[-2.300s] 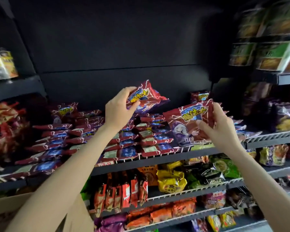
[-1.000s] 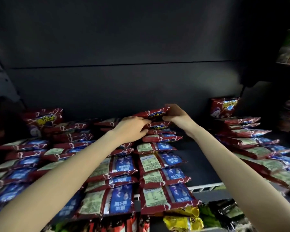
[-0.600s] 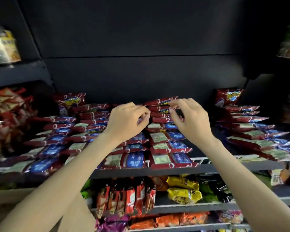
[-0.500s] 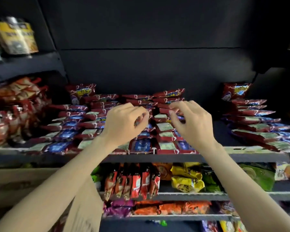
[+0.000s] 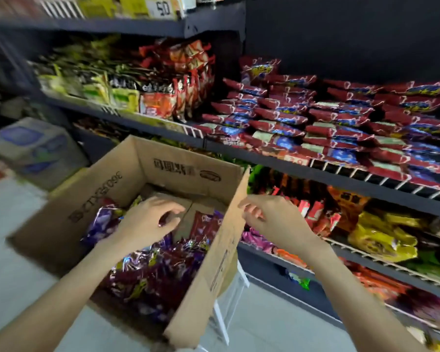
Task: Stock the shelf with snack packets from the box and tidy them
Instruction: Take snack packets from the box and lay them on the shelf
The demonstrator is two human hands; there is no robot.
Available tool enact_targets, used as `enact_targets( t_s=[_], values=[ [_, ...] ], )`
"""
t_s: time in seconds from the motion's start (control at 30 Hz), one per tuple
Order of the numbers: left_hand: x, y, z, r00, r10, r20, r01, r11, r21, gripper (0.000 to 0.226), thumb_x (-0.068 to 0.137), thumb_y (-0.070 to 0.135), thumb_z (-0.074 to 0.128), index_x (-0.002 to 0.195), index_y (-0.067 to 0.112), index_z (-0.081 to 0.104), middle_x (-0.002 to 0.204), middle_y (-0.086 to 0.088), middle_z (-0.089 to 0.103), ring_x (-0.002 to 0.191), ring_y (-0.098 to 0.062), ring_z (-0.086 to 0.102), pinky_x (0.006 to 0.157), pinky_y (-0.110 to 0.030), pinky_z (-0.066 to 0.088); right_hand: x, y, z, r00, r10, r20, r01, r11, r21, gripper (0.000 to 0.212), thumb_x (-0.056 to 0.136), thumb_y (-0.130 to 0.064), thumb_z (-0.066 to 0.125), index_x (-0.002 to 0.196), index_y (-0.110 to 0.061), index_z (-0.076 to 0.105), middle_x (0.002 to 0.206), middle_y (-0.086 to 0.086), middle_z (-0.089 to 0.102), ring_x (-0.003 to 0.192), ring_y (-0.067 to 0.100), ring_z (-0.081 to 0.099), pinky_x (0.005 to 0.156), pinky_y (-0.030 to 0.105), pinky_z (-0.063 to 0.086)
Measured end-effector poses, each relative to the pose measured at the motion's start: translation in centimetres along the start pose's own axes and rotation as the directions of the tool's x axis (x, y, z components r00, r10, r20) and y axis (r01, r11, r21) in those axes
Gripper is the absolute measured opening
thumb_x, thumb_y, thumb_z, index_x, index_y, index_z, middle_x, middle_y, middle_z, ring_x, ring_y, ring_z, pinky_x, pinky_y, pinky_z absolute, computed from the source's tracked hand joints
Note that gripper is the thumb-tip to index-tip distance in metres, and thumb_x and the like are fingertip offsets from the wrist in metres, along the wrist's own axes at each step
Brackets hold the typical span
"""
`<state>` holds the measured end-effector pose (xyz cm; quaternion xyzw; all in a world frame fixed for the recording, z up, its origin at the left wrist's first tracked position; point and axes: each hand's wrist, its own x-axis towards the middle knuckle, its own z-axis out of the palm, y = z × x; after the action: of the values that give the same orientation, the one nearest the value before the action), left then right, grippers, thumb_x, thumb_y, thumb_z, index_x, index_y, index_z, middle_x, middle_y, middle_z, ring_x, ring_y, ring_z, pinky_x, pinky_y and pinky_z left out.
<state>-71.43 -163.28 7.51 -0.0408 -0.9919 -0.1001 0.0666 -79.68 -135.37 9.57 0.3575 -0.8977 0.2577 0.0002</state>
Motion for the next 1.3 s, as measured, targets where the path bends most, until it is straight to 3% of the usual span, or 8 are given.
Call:
enact_targets(
  t_s=[0.13, 0.33, 0.43, 0.6, 0.73, 0.9, 1.13, 1.3],
  values=[
    [-4.6, -7.1, 1.0, 0.982, -0.148, 0.116, 0.135, 0.984, 0.114, 0.033, 0.088, 0.041, 0.059, 0.118, 0.028, 0.064, 0.11, 0.004, 0.068, 0.1, -0.016, 0.063, 0.076, -0.029, 0.052, 3.5, -4.4, 5.8, 0.982, -0.148, 0.12, 0.152, 0.988, -0.02, 0.022, 0.094, -0.031, 0.05, 0.114, -0.028, 0.059, 0.109, -0.007, 0.064, 0.097, 0.018, 0.062, 0.072, 0.031, 0.05],
    [-7.1, -16.6, 1.4, 0.944, -0.239, 0.226, 0.193, 0.959, 0.208, 0.033, 0.09, 0.037, 0.058, 0.122, 0.031, 0.06, 0.11, 0.005, 0.067, 0.096, -0.015, 0.064, 0.073, -0.03, 0.054, 11.0, -9.3, 14.2, 0.911, -0.201, 0.359, 0.26, 0.957, -0.126, 0.026, 0.093, -0.023, 0.049, 0.118, -0.019, 0.057, 0.12, 0.003, 0.06, 0.111, 0.024, 0.056, 0.083, 0.037, 0.046],
    [-5.5, -21.3, 2.0, 0.951, -0.186, 0.249, 0.112, 0.953, 0.282, 0.043, 0.091, 0.039, 0.056, 0.131, 0.024, 0.054, 0.121, -0.003, 0.061, 0.109, -0.022, 0.058, 0.082, -0.032, 0.049, 14.9, -10.2, 19.0, 0.906, -0.158, 0.392, 0.25, 0.948, -0.196, 0.037, 0.093, -0.025, 0.052, 0.13, -0.02, 0.05, 0.125, 0.005, 0.057, 0.116, 0.026, 0.054, 0.092, 0.039, 0.046],
    [-1.0, -27.5, 4.8, 0.896, -0.091, 0.434, -0.114, 0.898, 0.425, 0.058, 0.091, 0.045, 0.049, 0.143, 0.023, 0.033, 0.14, -0.001, 0.042, 0.131, -0.02, 0.034, 0.109, -0.034, 0.027, 20.4, -10.6, 26.1, 0.91, -0.007, 0.415, 0.114, 0.965, -0.235, 0.053, 0.092, -0.03, 0.054, 0.141, -0.021, 0.037, 0.137, 0.007, 0.047, 0.128, 0.027, 0.042, 0.106, 0.044, 0.038],
    [1.6, -31.2, 7.8, 0.858, 0.019, 0.513, -0.301, 0.829, 0.472, 0.057, 0.091, 0.049, 0.047, 0.14, 0.021, 0.038, 0.139, -0.002, 0.043, 0.131, -0.022, 0.031, 0.109, -0.036, 0.023, 23.0, -10.1, 31.3, 0.915, 0.078, 0.396, 0.022, 0.97, -0.242, 0.057, 0.09, -0.032, 0.058, 0.142, -0.021, 0.035, 0.14, 0.009, 0.038, 0.129, 0.027, 0.037, 0.104, 0.042, 0.039],
    [2.8, -33.4, 10.9, 0.807, -0.017, 0.591, -0.401, 0.719, 0.568, 0.077, 0.088, 0.067, 0.034, 0.144, 0.015, 0.028, 0.132, -0.006, 0.048, 0.122, -0.026, 0.037, 0.107, -0.04, 0.023, 25.0, -8.8, 36.3, 0.894, 0.052, 0.444, 0.072, 0.964, -0.258, 0.066, 0.09, -0.032, 0.06, 0.147, -0.024, 0.027, 0.151, 0.008, 0.028, 0.137, 0.026, 0.028, 0.111, 0.04, 0.026],
    [2.6, -33.2, 12.4, 0.786, -0.056, 0.616, -0.404, 0.707, 0.581, 0.077, 0.088, 0.056, 0.051, 0.145, 0.013, 0.023, 0.135, -0.011, 0.044, 0.125, -0.027, 0.04, 0.108, -0.041, 0.024, 26.8, -8.4, 41.6, 0.756, 0.042, 0.653, 0.247, 0.906, -0.345, 0.114, 0.072, -0.053, 0.072, 0.151, -0.023, -0.004, 0.159, 0.006, 0.008, 0.146, 0.024, 0.006, 0.113, 0.055, -0.002],
    [2.2, -33.0, 13.1, 0.798, -0.058, 0.6, -0.345, 0.772, 0.534, 0.08, 0.086, 0.05, 0.059, 0.145, 0.014, 0.02, 0.133, -0.011, 0.045, 0.121, -0.026, 0.046, 0.102, -0.038, 0.033, 26.1, -8.7, 42.5, 0.753, 0.113, 0.648, 0.25, 0.862, -0.441, 0.122, 0.069, -0.057, 0.073, 0.149, -0.026, -0.014, 0.155, 0.014, 0.017, 0.142, 0.03, 0.016, 0.113, 0.062, 0.008]
  ],
)
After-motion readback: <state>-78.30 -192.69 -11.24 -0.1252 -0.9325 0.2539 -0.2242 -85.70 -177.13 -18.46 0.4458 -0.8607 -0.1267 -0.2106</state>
